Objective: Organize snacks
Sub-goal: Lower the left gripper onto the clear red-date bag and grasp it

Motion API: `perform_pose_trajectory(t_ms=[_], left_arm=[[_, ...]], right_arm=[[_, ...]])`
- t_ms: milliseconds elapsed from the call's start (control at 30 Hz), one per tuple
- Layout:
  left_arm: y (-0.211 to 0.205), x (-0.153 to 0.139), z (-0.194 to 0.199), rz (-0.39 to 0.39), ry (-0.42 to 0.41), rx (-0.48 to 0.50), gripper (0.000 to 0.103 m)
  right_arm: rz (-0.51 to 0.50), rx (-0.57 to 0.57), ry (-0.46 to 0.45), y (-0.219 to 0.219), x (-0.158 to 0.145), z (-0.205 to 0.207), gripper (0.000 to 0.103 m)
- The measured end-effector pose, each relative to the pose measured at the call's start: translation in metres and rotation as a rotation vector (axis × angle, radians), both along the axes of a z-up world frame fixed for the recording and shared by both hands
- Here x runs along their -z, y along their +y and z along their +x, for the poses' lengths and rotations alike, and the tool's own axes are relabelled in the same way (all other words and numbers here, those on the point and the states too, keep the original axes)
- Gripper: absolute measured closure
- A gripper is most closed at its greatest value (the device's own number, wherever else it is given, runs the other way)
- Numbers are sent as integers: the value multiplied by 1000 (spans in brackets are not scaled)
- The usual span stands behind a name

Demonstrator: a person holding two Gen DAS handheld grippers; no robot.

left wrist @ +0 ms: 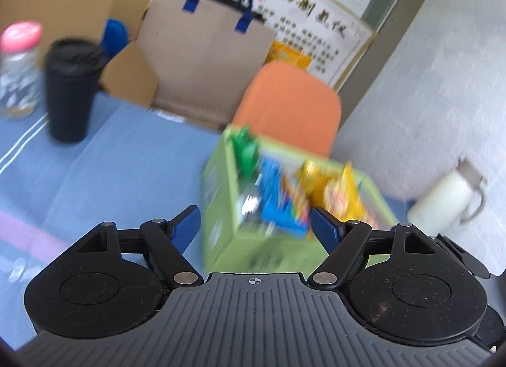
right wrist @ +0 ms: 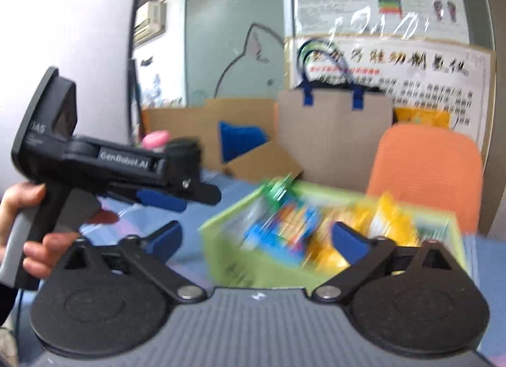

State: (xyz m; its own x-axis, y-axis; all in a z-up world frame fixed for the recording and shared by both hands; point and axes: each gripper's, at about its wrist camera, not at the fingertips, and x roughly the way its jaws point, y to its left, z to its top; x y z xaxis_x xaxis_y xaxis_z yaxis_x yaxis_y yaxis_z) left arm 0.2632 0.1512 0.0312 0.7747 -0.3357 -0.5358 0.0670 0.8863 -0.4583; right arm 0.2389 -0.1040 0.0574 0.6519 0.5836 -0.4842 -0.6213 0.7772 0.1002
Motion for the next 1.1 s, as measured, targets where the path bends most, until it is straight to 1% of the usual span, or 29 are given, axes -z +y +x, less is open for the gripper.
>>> perform_pose_trajectory(t_ms=[67, 167, 233, 267, 367, 433, 500, 567, 667, 833, 933, 1100], left_arm=[[2, 11, -19, 1, 46, 2, 39], [0, 29, -35, -27, 113, 55, 39], [-4, 39, -38, -30, 158, 86, 42], [-7, 42, -39, -24, 175, 107, 45], [-10, 49, -41, -37, 203, 154, 51], [-10, 52, -41, -64, 213, 199, 52], [-13, 53, -44, -63, 228, 208, 56], [-14, 54, -49, -57, 229, 228, 56], [-25, 54, -57, -43, 222, 267, 55], [-50, 50, -68, -3, 211, 254, 55], [-58, 46, -77, 18, 199, 227, 54], [-64, 43, -82, 27, 185, 213, 49]], right_arm=[[13, -16, 80, 4, 16, -21, 1], [39, -19, 182, 15, 39, -49, 1], [50, -28, 228, 24, 49, -61, 2], [44, -40, 235, 30, 51, -63, 2], [3, -67, 237, 49, 55, -63, 2], [-30, -89, 241, 62, 59, -59, 2], [-44, -107, 254, 68, 62, -57, 2], [-45, -115, 263, 67, 62, -57, 2], [-51, -103, 251, 59, 59, -61, 2], [-48, -76, 246, 43, 55, -75, 2], [-50, -47, 220, 33, 52, -83, 2], [-49, -27, 194, 25, 47, -89, 2]])
